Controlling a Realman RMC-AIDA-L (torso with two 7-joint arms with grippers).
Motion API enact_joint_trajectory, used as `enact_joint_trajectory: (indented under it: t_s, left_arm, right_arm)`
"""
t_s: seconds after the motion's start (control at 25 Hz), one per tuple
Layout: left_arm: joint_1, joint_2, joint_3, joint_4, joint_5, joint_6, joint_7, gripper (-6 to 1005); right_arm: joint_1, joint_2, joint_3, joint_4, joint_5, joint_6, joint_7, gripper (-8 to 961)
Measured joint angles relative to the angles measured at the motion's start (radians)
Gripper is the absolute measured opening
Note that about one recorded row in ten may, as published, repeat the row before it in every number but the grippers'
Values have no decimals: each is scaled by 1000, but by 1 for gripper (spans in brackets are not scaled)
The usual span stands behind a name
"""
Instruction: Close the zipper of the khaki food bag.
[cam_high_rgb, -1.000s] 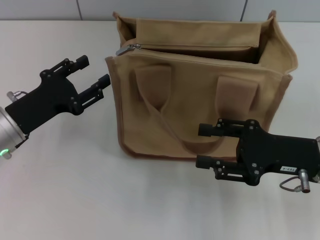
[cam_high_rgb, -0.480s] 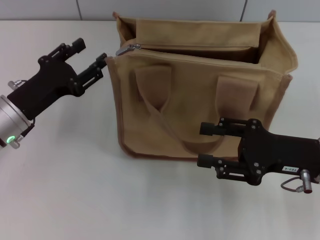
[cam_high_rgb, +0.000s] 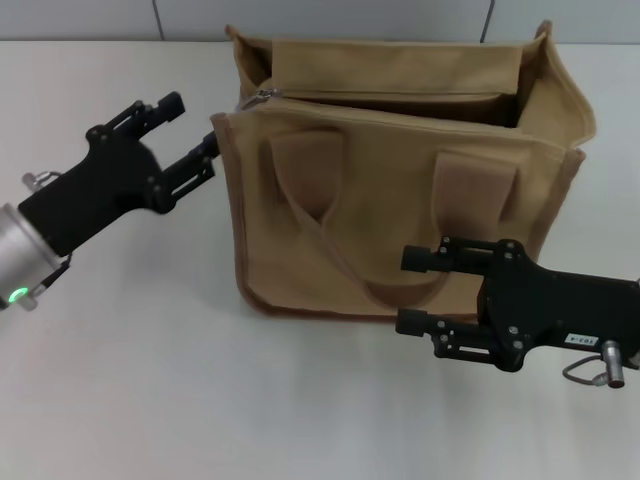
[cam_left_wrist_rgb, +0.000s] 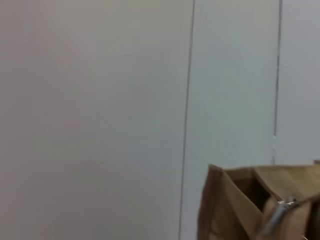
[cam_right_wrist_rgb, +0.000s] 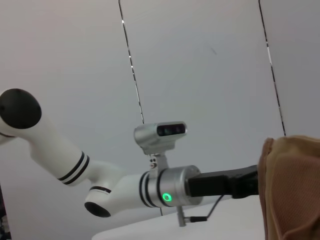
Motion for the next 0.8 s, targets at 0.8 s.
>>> enact_joint_trajectory:
  t_s: [0.8]
  left_arm:
    - [-15,-10,113,35,-176,-81,-26,647]
  right_arm:
    - [-2,1,0,9,0,3,0,648]
